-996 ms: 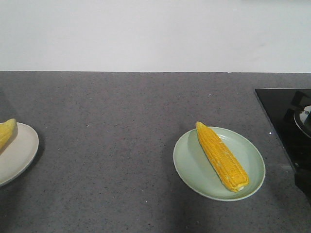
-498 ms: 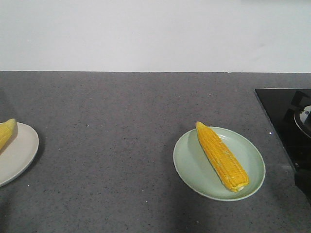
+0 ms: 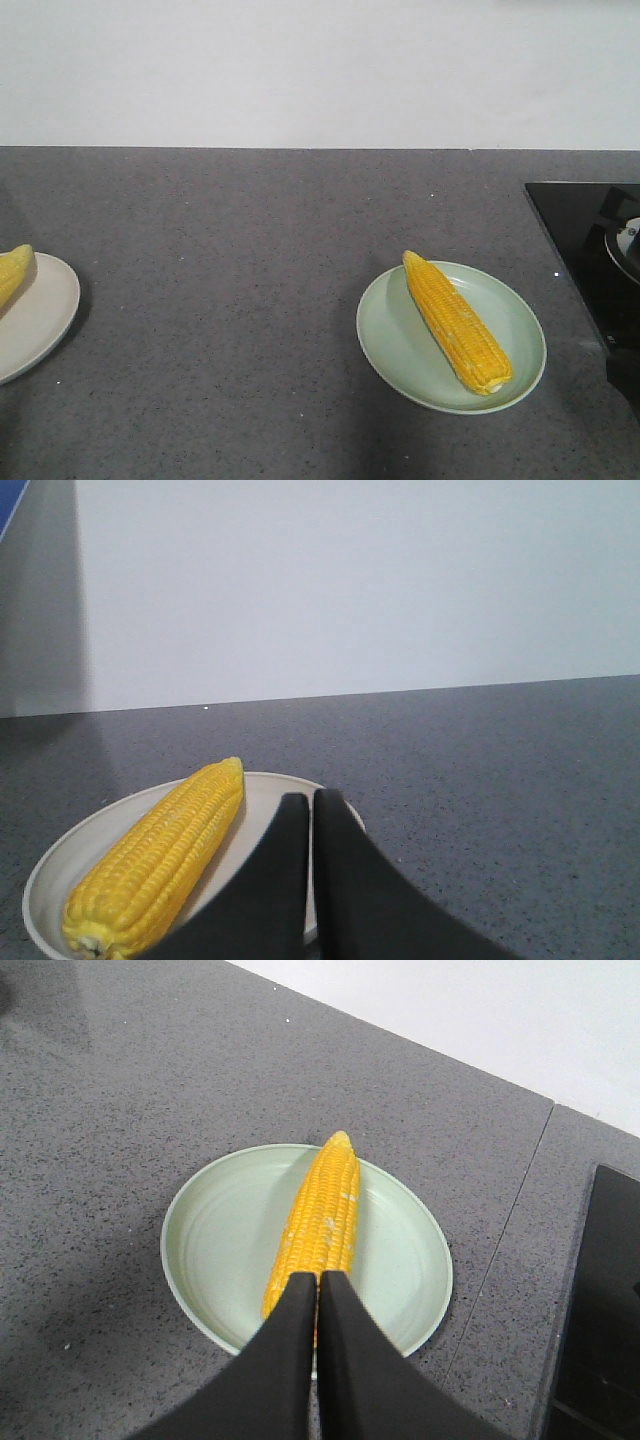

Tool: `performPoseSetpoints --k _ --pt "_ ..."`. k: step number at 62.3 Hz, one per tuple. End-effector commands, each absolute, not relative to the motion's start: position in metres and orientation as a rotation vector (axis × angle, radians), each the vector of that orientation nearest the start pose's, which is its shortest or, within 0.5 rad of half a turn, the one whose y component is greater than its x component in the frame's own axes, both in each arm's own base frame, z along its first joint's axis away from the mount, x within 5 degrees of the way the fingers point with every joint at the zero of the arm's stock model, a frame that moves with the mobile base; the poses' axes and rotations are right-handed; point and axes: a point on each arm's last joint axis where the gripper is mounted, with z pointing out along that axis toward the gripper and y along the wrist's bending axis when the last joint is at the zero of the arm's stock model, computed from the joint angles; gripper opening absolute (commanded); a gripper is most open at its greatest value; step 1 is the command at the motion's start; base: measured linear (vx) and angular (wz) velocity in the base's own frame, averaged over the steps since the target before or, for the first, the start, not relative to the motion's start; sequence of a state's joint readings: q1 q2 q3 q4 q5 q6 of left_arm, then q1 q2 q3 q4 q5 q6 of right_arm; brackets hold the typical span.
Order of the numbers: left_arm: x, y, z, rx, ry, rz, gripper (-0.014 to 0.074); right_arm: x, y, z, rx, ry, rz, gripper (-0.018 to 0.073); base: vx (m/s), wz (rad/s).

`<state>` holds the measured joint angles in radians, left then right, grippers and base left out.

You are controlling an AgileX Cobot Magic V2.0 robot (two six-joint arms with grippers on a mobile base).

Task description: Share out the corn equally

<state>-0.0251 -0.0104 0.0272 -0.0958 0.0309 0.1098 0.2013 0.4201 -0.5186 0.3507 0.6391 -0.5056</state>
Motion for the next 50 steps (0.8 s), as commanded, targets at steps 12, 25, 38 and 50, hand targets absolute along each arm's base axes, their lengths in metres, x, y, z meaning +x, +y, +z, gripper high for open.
performPoseSetpoints --k 12,25,38,50 --pt "0.0547 -0.0008 0.2095 0.013 1.431 -0.015 -0.0006 0.0788 0.0338 0.3178 -0.505 1.838 0.185 -0.0004 0.0 0.0" --pt "0.0547 -0.0008 0.2095 0.013 1.431 -0.015 -0.0006 0.0787 0.0338 0.3178 -0.506 1.839 0.185 -0.0004 0.0 0.0" --pt "0.0547 -0.0008 0.2095 0.013 1.431 -0.015 -0.0006 0.0787 0.0338 0.3178 -0.506 1.839 0.185 -0.0004 0.0 0.0" --pt "0.0547 -0.0008 0.2095 0.013 1.431 -0.015 -0.0006 0.0787 0.0338 0.3178 -0.506 1.839 0.185 -0.0004 0.0 0.0"
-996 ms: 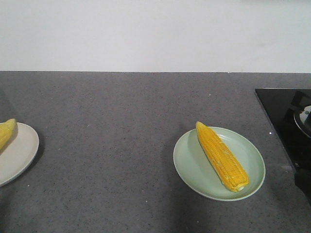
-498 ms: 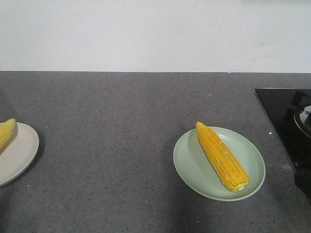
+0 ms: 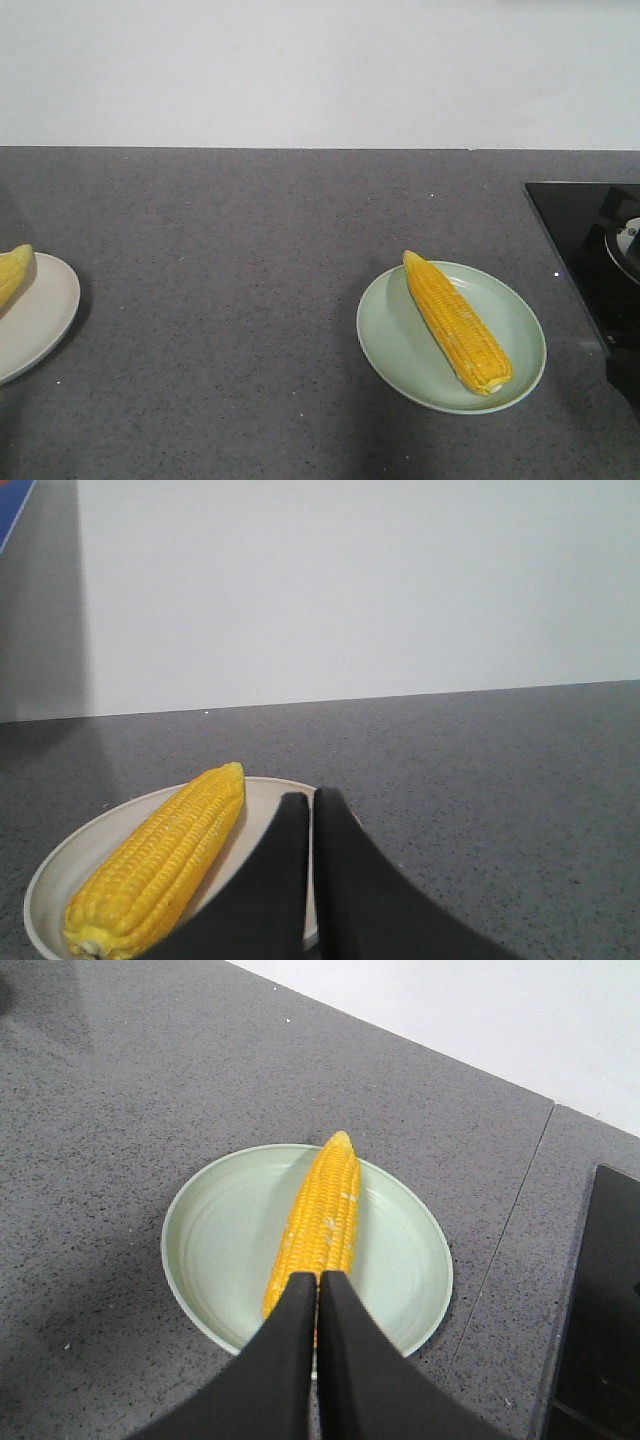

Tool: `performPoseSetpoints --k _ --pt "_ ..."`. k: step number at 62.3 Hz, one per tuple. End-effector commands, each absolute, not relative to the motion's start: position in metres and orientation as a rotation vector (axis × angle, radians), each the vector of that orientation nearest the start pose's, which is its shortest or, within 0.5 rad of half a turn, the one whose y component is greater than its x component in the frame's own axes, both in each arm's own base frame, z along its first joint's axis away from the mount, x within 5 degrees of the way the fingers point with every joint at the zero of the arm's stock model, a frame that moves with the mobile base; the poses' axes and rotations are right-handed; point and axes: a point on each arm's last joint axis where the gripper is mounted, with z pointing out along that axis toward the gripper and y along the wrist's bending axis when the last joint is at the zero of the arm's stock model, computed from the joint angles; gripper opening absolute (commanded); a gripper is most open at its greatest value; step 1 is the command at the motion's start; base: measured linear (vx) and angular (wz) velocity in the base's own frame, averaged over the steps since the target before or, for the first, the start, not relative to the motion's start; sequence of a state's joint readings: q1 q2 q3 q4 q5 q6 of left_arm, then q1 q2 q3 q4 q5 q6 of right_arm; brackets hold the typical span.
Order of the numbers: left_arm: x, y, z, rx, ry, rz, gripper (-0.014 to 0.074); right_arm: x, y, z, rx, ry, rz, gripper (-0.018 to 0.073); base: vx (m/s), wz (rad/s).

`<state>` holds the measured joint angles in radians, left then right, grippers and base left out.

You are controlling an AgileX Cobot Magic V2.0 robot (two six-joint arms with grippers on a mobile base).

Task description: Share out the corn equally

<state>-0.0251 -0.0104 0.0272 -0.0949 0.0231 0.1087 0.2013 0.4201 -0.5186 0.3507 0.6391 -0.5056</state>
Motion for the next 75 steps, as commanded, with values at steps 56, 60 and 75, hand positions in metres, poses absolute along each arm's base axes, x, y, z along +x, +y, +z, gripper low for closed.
performPoseSetpoints --k 56,60,75 --pt "0.055 -0.001 0.209 0.013 1.432 -0.015 -0.0006 0.075 0.008 0.216 -0.042 1.583 0.141 -0.0004 0.0 0.0" --pt "0.055 -0.001 0.209 0.013 1.432 -0.015 -0.0006 0.074 0.005 0.207 0.01 1.582 0.137 -0.0004 0.0 0.0" --pt "0.055 -0.001 0.209 0.013 1.432 -0.015 -0.0006 0.067 0.002 0.203 -0.019 1.538 0.048 -0.0004 0.0 0.0"
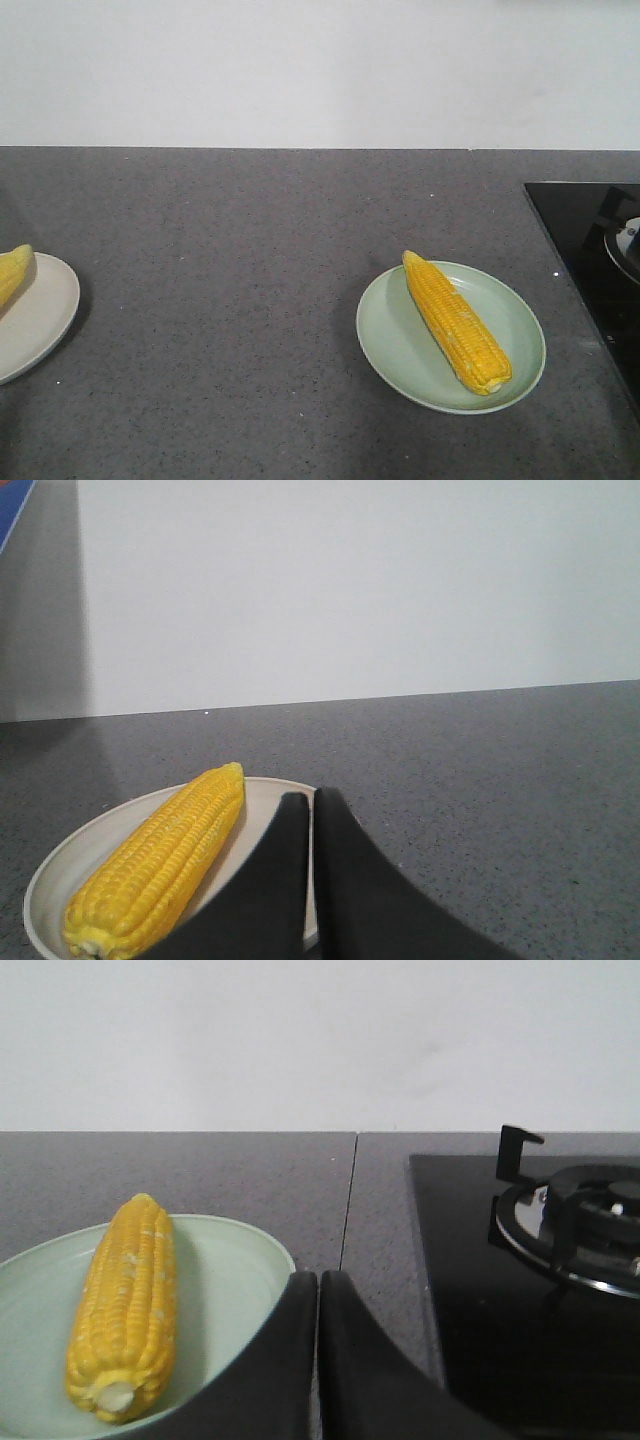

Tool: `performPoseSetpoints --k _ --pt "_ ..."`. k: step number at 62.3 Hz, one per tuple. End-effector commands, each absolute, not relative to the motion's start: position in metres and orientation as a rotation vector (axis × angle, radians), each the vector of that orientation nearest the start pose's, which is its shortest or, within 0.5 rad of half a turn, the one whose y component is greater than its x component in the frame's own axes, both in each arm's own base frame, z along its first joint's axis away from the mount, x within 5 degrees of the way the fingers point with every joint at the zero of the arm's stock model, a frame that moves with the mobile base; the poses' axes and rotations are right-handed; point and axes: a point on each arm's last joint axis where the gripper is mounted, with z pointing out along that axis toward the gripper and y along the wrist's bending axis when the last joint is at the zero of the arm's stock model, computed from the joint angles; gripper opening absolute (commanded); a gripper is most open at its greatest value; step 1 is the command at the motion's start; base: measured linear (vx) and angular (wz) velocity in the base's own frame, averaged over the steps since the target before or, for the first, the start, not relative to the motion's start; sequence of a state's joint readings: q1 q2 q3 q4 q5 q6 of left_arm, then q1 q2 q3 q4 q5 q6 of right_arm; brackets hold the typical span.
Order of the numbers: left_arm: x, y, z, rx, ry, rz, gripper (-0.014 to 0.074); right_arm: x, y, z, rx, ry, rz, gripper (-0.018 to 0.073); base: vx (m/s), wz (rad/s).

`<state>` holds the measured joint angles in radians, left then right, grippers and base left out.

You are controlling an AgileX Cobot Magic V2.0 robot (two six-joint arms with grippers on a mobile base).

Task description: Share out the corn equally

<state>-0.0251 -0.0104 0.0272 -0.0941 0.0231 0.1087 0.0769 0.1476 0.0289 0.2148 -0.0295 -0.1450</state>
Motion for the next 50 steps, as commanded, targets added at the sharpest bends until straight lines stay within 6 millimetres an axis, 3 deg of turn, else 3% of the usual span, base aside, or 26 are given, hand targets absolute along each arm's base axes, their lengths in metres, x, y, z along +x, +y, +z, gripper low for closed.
performPoseSetpoints --k 1,16,50 --pt "0.055 -0.001 0.209 0.013 1.432 -0.015 -0.0006 0.066 0.002 0.203 -0.017 1.529 0.045 -0.0004 0.0 0.0" --pt "0.055 -0.001 0.209 0.013 1.432 -0.015 -0.0006 0.055 -0.003 0.211 0.064 1.398 -0.001 -0.0004 0.0 0.0" --pt "0.055 -0.001 0.209 0.013 1.432 -0.015 -0.0006 0.056 -0.004 0.208 0.139 1.428 0.064 -0.0004 0.0 0.0"
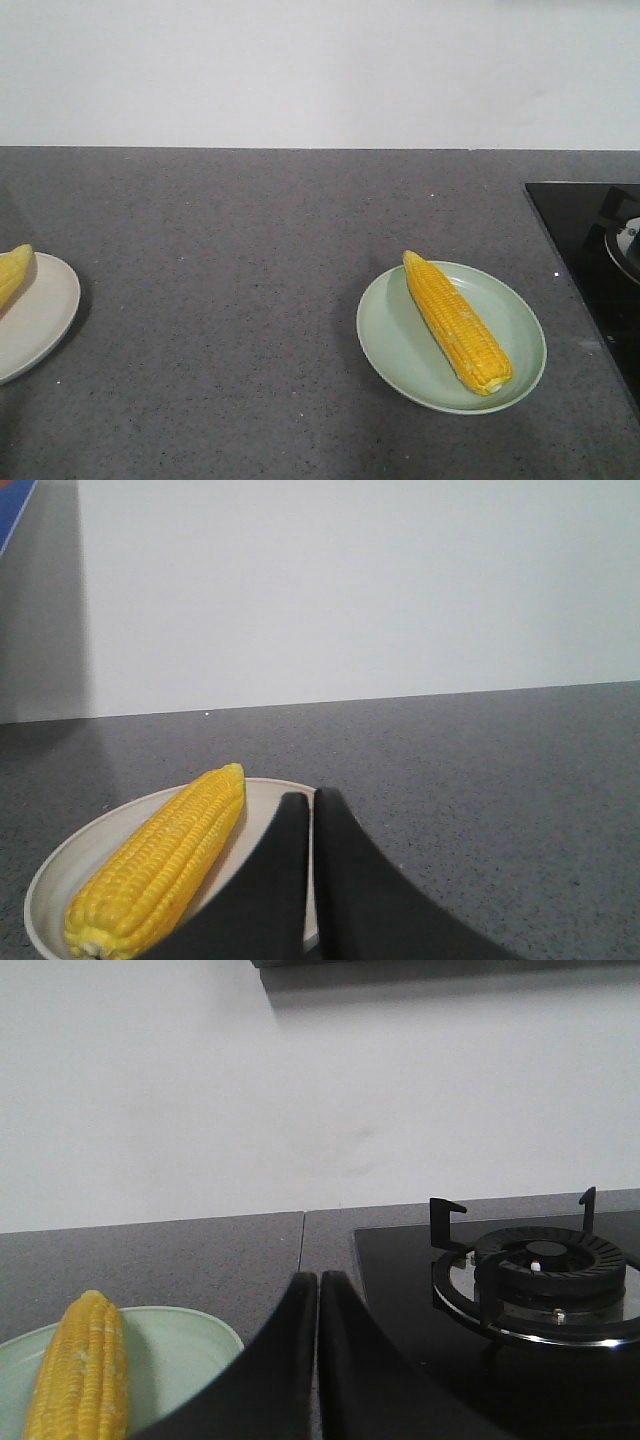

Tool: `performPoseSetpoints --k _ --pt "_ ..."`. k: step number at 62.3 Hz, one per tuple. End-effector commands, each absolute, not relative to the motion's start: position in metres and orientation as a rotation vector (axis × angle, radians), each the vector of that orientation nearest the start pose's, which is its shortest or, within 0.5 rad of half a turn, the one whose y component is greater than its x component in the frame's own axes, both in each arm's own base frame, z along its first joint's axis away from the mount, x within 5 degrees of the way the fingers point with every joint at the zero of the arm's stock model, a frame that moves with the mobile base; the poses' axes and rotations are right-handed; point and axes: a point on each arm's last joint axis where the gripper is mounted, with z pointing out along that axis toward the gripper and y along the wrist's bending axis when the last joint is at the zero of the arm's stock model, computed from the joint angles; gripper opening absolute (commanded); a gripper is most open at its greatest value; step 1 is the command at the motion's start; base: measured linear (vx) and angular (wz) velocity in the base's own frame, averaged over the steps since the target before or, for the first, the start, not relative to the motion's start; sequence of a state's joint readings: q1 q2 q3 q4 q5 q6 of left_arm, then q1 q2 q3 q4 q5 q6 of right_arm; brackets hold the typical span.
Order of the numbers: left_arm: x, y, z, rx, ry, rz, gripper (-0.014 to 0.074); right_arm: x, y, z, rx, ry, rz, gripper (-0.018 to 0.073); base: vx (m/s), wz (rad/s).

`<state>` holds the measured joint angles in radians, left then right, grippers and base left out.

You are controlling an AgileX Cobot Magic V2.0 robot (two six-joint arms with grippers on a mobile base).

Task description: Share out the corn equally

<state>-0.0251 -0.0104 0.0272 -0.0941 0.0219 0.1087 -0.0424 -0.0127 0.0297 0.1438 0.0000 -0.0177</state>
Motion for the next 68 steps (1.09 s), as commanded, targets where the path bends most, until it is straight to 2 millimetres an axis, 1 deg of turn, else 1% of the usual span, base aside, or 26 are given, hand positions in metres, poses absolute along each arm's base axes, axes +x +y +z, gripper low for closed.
performPoseSetpoints --k 1,16,68 --pt "0.0548 -0.0008 0.2095 0.013 1.432 -0.015 -0.0006 0.0556 -0.0035 0.2077 0.139 1.427 0.065 -0.0004 0.0 0.0" --pt "0.0548 -0.0008 0.2095 0.013 1.432 -0.015 -0.0006 0.0556 -0.0036 0.2076 0.19 1.423 0.121 -0.0004 0.0 0.0" --pt "0.0548 -0.0008 0.2095 0.014 1.432 -0.014 -0.0006 0.0556 -0.0036 0.2076 0.189 1.423 0.12 -0.0004 0.0 0.0"
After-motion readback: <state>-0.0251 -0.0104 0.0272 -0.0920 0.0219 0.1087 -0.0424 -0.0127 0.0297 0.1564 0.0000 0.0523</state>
